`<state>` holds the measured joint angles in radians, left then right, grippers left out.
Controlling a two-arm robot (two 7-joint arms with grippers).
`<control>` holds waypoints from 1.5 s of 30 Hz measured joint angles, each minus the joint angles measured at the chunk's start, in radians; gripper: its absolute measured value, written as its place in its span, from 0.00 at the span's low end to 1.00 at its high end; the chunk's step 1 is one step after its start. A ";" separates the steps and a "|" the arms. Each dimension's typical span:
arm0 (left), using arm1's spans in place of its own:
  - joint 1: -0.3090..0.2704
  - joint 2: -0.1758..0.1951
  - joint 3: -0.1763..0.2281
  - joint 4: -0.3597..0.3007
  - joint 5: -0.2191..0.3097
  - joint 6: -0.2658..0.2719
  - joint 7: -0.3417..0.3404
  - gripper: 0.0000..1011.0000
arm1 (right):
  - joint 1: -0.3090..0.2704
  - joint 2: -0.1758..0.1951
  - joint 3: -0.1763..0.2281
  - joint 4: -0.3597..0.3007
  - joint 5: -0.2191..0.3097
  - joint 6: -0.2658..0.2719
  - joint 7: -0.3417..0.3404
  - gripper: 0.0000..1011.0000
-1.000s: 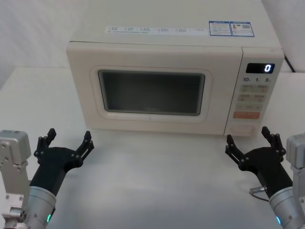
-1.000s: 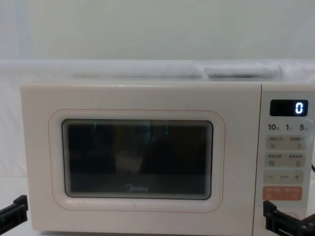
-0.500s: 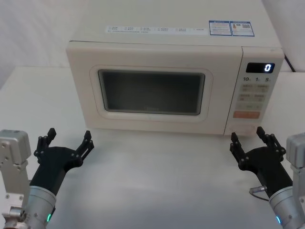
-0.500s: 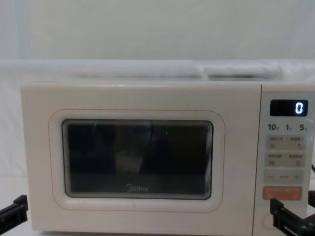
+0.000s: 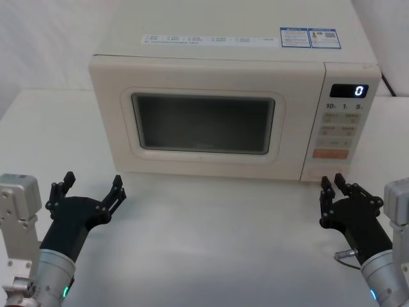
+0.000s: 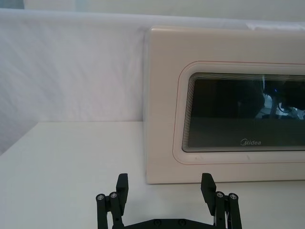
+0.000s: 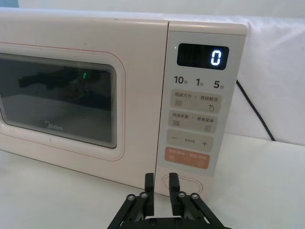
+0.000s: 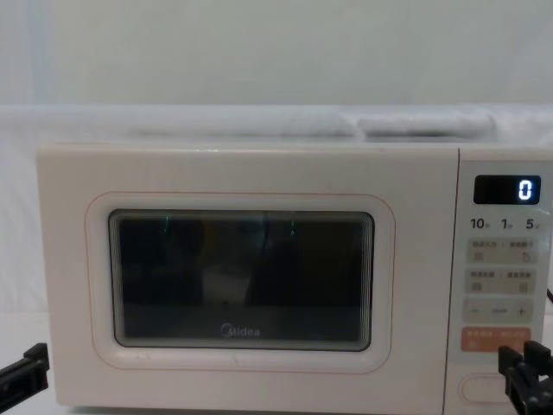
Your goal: Press the button to open the microwave door with one hand; close the microwave door with the other hand.
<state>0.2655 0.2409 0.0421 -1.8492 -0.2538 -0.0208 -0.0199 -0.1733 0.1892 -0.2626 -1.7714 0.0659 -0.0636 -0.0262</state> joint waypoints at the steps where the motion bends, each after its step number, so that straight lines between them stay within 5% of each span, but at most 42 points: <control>1: 0.000 0.000 0.000 0.000 0.000 0.000 0.000 0.99 | 0.000 0.000 0.000 0.000 0.000 0.000 0.000 0.20; 9: 0.000 0.000 0.000 0.000 0.000 0.000 0.000 0.99 | 0.000 0.000 0.000 0.000 0.000 0.000 0.000 0.00; 28: 0.000 0.000 0.000 0.000 0.000 0.000 0.000 0.99 | -0.001 -0.002 0.002 0.000 -0.002 -0.001 0.002 0.00; 45: 0.000 0.000 0.000 0.000 0.000 0.000 0.000 0.99 | 0.014 -0.048 0.047 0.055 -0.013 0.001 0.064 0.00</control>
<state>0.2655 0.2410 0.0421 -1.8492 -0.2539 -0.0208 -0.0199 -0.1595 0.1417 -0.2161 -1.7160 0.0531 -0.0624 0.0381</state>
